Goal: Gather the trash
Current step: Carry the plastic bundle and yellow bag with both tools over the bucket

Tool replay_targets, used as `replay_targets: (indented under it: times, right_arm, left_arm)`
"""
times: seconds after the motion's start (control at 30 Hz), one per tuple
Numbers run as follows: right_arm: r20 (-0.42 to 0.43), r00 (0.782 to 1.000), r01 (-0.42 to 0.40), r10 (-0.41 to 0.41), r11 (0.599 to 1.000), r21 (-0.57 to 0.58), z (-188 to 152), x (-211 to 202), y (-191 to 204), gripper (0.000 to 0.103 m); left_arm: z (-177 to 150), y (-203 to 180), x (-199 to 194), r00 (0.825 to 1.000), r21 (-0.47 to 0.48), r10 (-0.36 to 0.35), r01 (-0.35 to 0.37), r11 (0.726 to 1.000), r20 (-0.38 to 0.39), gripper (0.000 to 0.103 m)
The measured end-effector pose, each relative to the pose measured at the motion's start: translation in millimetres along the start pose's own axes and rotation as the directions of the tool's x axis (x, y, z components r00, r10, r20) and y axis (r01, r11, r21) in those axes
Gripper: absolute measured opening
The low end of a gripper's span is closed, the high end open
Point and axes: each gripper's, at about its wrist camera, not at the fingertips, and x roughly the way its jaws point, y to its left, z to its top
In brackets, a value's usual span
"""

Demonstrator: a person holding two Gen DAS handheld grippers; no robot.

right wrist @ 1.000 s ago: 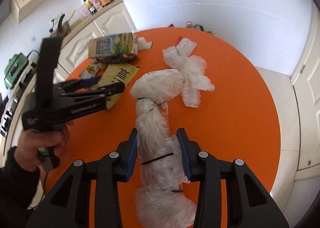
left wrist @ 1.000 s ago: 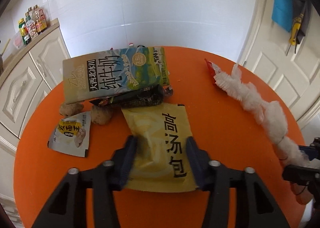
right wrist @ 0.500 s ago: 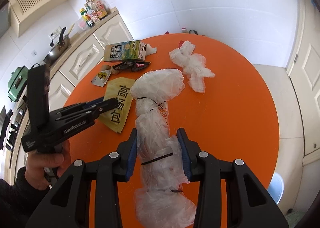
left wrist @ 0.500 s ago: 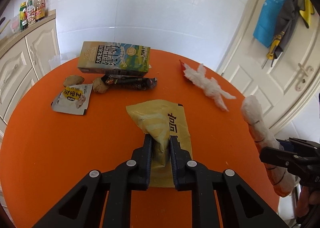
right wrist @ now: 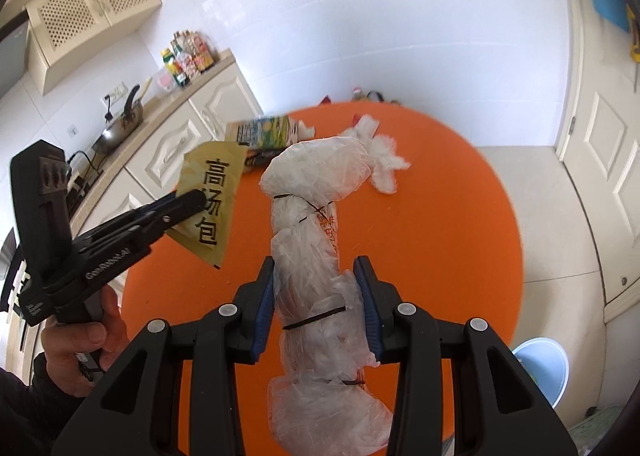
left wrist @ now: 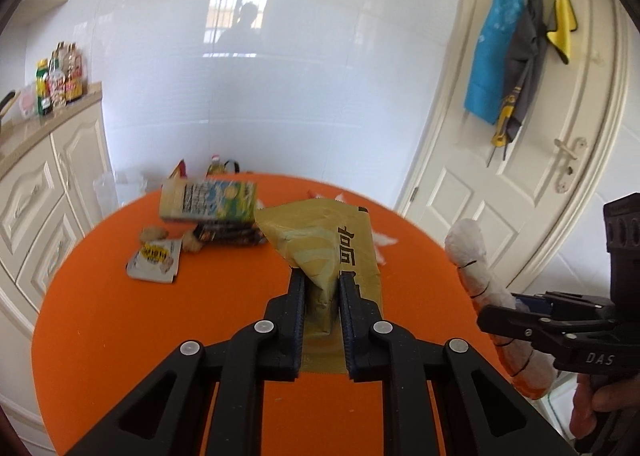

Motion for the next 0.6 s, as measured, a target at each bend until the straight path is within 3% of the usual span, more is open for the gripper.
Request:
replay_targets:
  times: [0.33, 0.6]
  right_arm:
    - [0.146, 0.983, 0.096, -0.109, 0.991, 0.096, -12, -81, -39, 0.038]
    - [0.208, 0.932, 0.238, -0.298, 0.933, 0.270, -44, -162, -115, 0.038]
  left_arm:
    - [-2, -73, -68, 0.989, 0.142, -0.134, 0.123, 0.982, 0.068, 0.012]
    - [3, -156, -58, 0.959, 0.251, -0.283, 0.272, 0.929, 0.009, 0.012]
